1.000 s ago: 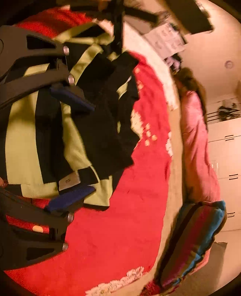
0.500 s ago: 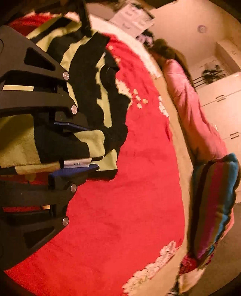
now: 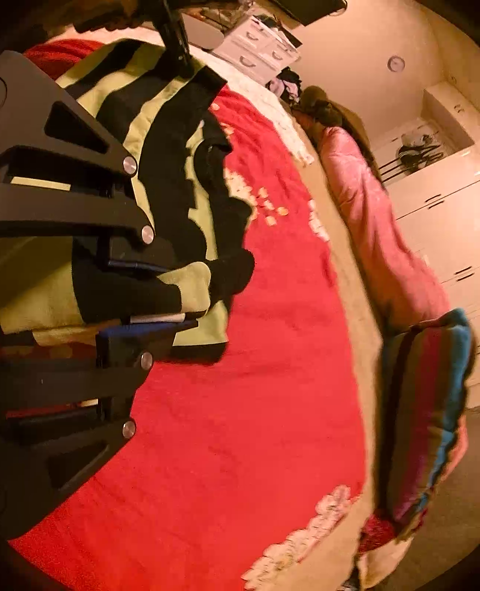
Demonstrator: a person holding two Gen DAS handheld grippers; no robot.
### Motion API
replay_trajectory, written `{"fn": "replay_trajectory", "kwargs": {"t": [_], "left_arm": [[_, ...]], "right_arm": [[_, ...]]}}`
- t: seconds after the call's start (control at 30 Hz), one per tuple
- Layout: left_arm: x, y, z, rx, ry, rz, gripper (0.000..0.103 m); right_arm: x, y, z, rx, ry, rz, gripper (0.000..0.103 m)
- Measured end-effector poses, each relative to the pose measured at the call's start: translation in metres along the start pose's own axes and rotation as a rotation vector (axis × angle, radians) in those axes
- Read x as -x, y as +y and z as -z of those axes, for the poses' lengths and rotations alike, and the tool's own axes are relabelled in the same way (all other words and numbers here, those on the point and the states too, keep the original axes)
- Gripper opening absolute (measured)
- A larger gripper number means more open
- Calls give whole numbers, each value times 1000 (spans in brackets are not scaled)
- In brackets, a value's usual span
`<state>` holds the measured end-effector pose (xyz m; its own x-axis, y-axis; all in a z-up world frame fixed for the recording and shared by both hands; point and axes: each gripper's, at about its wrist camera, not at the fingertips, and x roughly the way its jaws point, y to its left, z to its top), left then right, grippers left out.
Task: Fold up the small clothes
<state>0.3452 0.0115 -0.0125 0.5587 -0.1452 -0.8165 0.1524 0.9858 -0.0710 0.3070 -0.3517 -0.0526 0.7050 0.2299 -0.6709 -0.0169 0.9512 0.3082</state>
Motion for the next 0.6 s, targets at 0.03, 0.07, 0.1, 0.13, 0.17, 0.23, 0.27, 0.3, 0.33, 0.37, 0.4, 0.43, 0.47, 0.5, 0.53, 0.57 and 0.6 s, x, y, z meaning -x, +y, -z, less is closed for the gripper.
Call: {"fn": "replay_trajectory", "kwargs": {"t": [0.03, 0.07, 0.1, 0.13, 0.17, 0.23, 0.27, 0.3, 0.33, 0.37, 0.4, 0.43, 0.47, 0.5, 0.53, 0.57, 0.6], "left_arm": [[6, 2, -1, 11, -24, 7, 4], [13, 6, -2, 30, -50, 15, 4], [20, 12, -4, 66, -83, 35, 4], [22, 18, -7, 99, -103, 59, 4], [21, 22, -9, 126, -110, 80, 4], [7, 26, -12, 142, -74, 53, 4], [-2, 26, -12, 138, -49, 31, 4], [-13, 26, -11, 138, -22, 8, 4], [-20, 27, -9, 143, -9, -1, 4], [-26, 29, -7, 150, 2, -8, 4], [-33, 31, -5, 162, 13, -19, 5], [-37, 32, -3, 173, 20, -21, 5], [-40, 34, -1, 183, 26, -23, 7], [-42, 35, 1, 198, 28, -24, 9], [-42, 37, 3, 209, 27, -21, 12], [-40, 37, 4, 214, 21, -19, 15], [-34, 37, 6, 216, 5, -15, 15]], "right_arm": [[4, 1, -2, 3, -21, -7, 13], [10, 2, -4, 8, -47, -15, 13], [15, 3, -6, 15, -73, -20, 13], [21, 4, -8, 24, -102, -19, 13], [24, 5, -9, 29, -120, -15, 13], [23, 5, -10, 33, -134, 7, 13], [20, 6, -9, 34, -129, 21, 13], [16, 5, -8, 36, -119, 41, 13], [11, 5, -6, 39, -102, 65, 13], [8, 3, -5, 36, -90, 73, 13], [5, 1, -4, 27, -81, 76, 13], [3, -3, -4, 10, -68, 82, 13], [3, -5, -4, 1, -60, 81, 15], [3, -9, -5, -17, -52, 69, 20], [3, -12, -5, -28, -49, 58, 27], [4, -15, -6, -39, -42, 49, 29], [4, -18, -6, -53, -33, 41, 29]]}}
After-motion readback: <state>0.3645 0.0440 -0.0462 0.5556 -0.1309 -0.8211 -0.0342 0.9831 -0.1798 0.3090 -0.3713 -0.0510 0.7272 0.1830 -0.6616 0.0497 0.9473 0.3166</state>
